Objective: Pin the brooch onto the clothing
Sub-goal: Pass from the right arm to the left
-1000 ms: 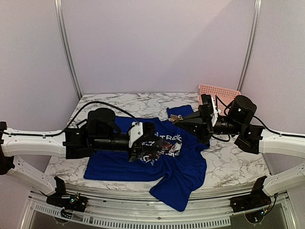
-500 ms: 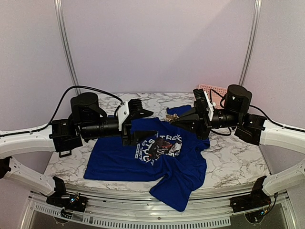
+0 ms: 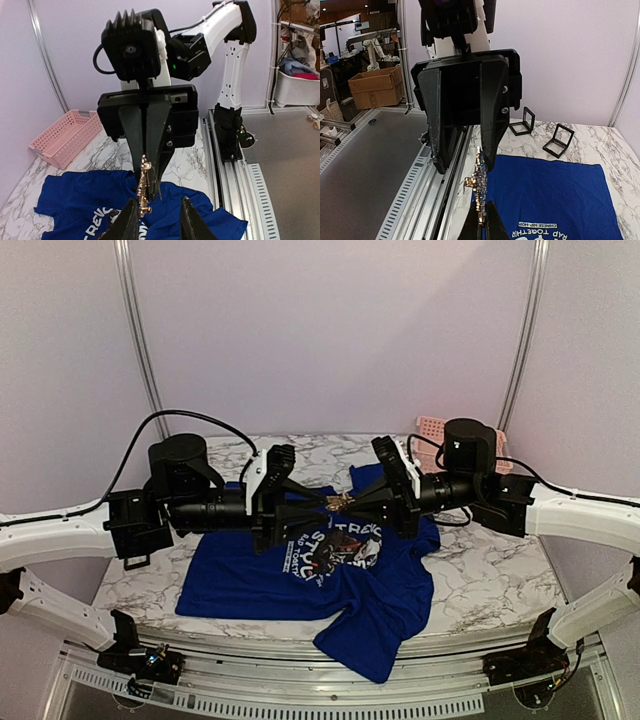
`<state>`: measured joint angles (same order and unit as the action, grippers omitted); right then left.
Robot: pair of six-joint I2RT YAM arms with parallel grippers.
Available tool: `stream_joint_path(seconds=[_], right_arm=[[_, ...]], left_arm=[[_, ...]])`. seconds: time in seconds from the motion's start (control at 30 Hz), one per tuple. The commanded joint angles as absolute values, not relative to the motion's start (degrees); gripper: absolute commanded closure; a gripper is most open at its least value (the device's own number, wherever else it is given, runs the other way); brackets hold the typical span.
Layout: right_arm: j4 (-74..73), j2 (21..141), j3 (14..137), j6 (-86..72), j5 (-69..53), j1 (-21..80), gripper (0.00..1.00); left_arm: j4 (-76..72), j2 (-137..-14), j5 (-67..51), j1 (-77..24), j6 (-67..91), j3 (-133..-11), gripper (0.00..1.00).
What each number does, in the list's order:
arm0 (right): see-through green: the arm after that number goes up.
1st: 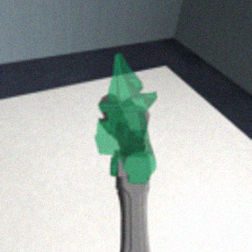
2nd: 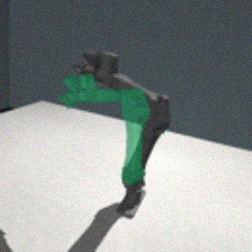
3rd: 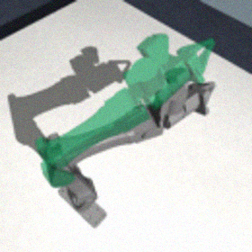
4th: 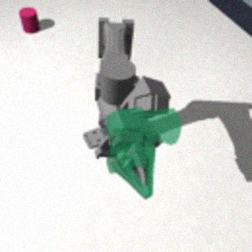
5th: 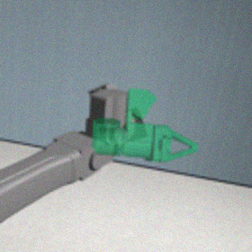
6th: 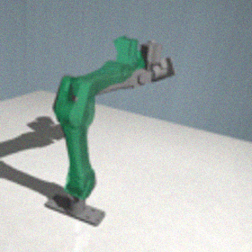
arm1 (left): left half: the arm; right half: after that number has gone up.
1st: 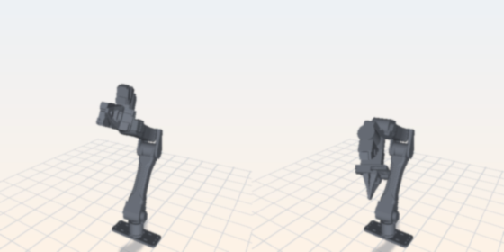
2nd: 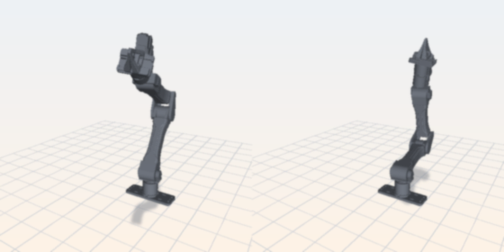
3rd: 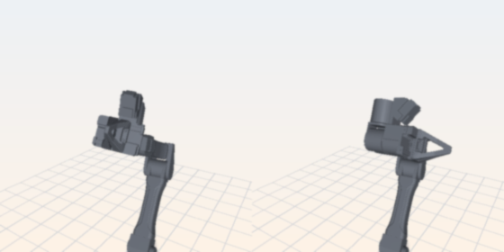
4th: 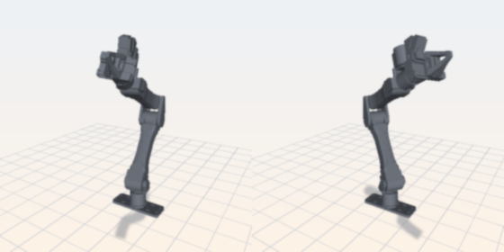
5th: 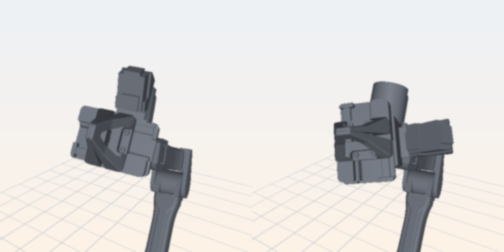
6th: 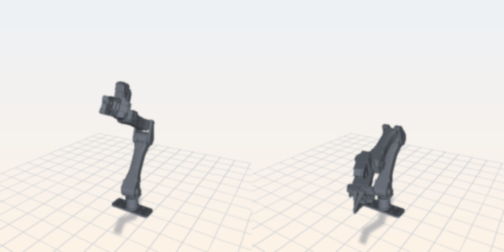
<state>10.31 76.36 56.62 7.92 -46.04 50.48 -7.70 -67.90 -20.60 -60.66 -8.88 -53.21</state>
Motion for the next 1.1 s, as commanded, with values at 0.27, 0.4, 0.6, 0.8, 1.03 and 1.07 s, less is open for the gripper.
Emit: stream_joint_path(seconds=[0.27,0.4,0.6,0.8,1.03,1.07], right_arm=[[9.47,78.15,58.09,8.01,-48.66,51.76,1.00],[8.99,78.48,58.05,7.87,-48.87,51.78,1.00],[9.24,78.62,58.10,7.02,-47.49,51.83,0.95],[12.16,77.52,57.44,4.05,-35.80,51.94,0.67],[15.94,75.88,56.03,4.14,-32.48,52.11,0.66],[15.99,75.90,56.15,4.02,-32.81,52.10,0.66]], left_arm=[[-8.64,-69.96,-19.70,-60.29,-6.06,-54.40,0.89],[-8.57,-69.70,-19.88,-60.29,-6.26,-54.45,0.95],[-8.84,-69.43,-21.54,-60.29,-6.81,-53.67,1.00],[-7.27,-69.11,-20.68,-60.29,-5.01,-53.69,1.00],[-4.78,-68.86,-19.75,-60.44,-5.29,-53.54,1.00],[-4.19,-68.94,-19.21,-60.73,-6.07,-53.53,1.00]])
